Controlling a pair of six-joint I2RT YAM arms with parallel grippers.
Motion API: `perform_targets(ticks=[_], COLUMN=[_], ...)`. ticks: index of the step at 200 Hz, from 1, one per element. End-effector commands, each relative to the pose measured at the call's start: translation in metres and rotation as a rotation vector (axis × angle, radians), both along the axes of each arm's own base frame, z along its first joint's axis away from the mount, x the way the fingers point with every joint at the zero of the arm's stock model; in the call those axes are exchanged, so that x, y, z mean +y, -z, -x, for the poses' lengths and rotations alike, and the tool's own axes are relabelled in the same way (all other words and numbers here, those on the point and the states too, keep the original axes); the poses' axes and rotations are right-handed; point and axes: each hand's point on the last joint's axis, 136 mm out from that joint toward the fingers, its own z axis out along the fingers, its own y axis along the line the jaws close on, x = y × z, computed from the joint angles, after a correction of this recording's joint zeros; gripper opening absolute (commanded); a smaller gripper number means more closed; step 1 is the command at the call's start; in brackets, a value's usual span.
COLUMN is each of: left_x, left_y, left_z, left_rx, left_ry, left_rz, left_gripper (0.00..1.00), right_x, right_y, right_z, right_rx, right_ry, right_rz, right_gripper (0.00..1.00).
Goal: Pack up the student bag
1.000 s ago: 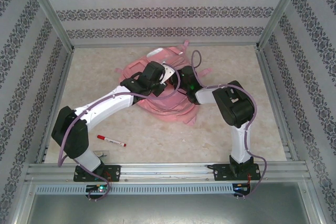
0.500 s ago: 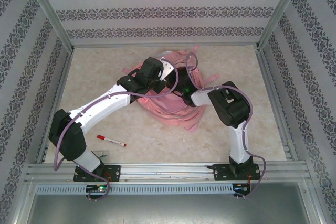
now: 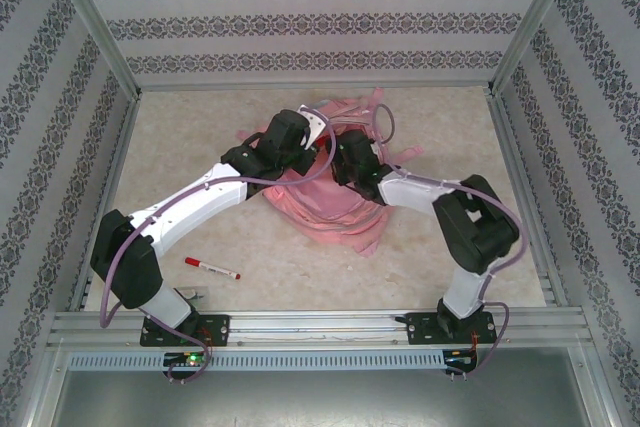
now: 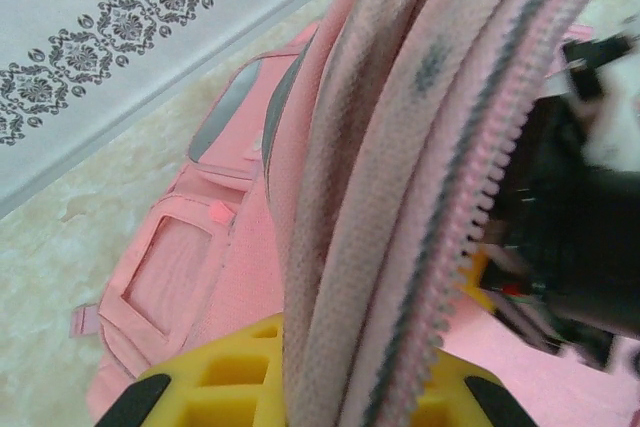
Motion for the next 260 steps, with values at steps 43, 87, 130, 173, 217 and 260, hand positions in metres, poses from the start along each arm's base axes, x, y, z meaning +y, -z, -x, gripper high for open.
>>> perform_targets(ticks=[43, 87, 130, 173, 217, 260], left_x=[-0.024, -0.024, 0.01, 0.066, 0.149, 0.212], left_y=[-0.011, -0.002, -0.017, 0.009, 0.071, 0.12], left_z=[0.009, 0.051, 0.089, 0.134, 0.189, 0.243], left_rx=[-0.018, 0.158, 0.278, 0.608, 0.823, 0.787], left_ry=[0.087, 0.151, 0.012, -0.295, -0.84, -1.221], left_rz=[0.149, 0.239, 0.324, 0.367, 0.527, 0.659], left_gripper=[0.24, 0.53, 0.72, 0.74, 0.73, 0.67], right_x=[-0.06, -0.123, -0.152, -0.14, -0.005, 0.098], right_y=[-0.006, -0.041, -0.08, -0.126, -0.108, -0.042], right_z=[0.082, 0.111, 0.113, 0.107, 0.158, 0.259], right_rx=[0.07, -0.134, -0.302, -0.546, -0.864, -1.218], right_ry=[-0.128, -0.344, -0.608, -0.881, -1.468, -1.953], right_rz=[0.282, 0.702, 1.061, 1.242, 1.137, 1.057], right_gripper=[0.55, 0.57, 0.98, 0.98, 0.98, 0.98])
